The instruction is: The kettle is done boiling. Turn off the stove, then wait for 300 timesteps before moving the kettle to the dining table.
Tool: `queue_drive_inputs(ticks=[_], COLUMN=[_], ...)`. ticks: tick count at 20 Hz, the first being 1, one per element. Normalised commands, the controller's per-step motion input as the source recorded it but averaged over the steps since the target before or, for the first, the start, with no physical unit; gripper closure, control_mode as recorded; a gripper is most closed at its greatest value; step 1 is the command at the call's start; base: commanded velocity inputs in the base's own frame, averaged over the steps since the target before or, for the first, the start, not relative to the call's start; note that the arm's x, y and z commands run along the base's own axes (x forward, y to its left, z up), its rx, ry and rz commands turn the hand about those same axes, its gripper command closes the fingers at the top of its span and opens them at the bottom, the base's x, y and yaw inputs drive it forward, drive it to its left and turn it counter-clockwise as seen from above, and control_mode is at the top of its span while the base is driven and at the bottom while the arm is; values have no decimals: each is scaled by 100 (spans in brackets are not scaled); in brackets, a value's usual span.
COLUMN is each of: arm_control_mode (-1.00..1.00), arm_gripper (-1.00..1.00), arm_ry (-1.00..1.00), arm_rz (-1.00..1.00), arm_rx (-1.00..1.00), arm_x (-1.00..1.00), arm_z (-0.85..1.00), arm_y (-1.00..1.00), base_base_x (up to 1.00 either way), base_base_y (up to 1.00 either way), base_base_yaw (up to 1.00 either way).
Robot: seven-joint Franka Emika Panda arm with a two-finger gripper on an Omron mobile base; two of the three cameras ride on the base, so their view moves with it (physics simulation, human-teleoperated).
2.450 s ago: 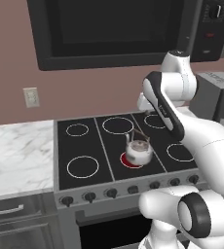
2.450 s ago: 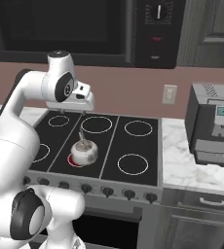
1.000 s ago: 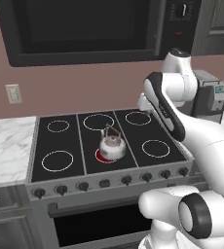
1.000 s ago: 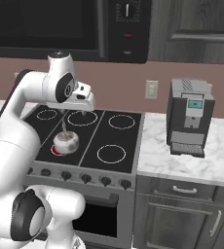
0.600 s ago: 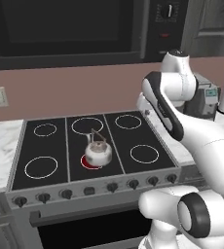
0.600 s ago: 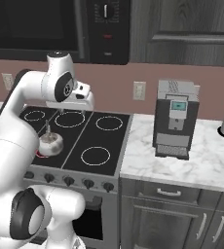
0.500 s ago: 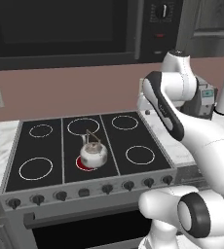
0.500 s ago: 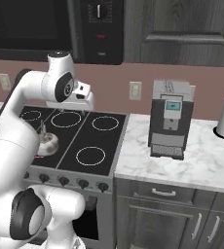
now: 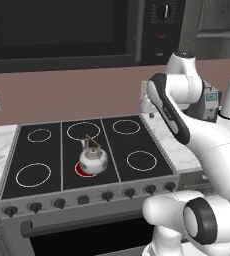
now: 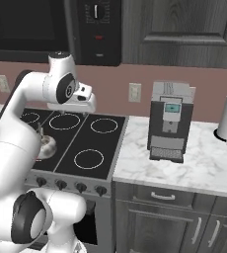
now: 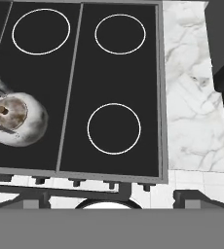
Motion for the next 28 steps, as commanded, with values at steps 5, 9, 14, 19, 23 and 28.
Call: queue_drive_inputs(ticks=[5, 9, 14, 19, 23, 28], arm_control_mode=[100, -100, -100, -100, -100, -100], arm_gripper=[-100, -100, -100, -100, -100, -100], arm_ry=[0, 0, 0, 0, -1, -6], arm_rz=[0, 1, 3, 3, 3, 4], arm_rx=[0, -8, -20, -21, -19, -20], arm_x=[0, -3, -3, -11, -17, -20], arm_z=[0, 0, 2, 6, 7, 1], arm_y=[0, 32, 75, 70, 55, 34], base_base_x=[0, 0, 0, 0, 0, 0], base_base_y=[1, 4, 0, 0, 0, 0], base_base_yaw=[0, 0, 0, 0, 0, 0])
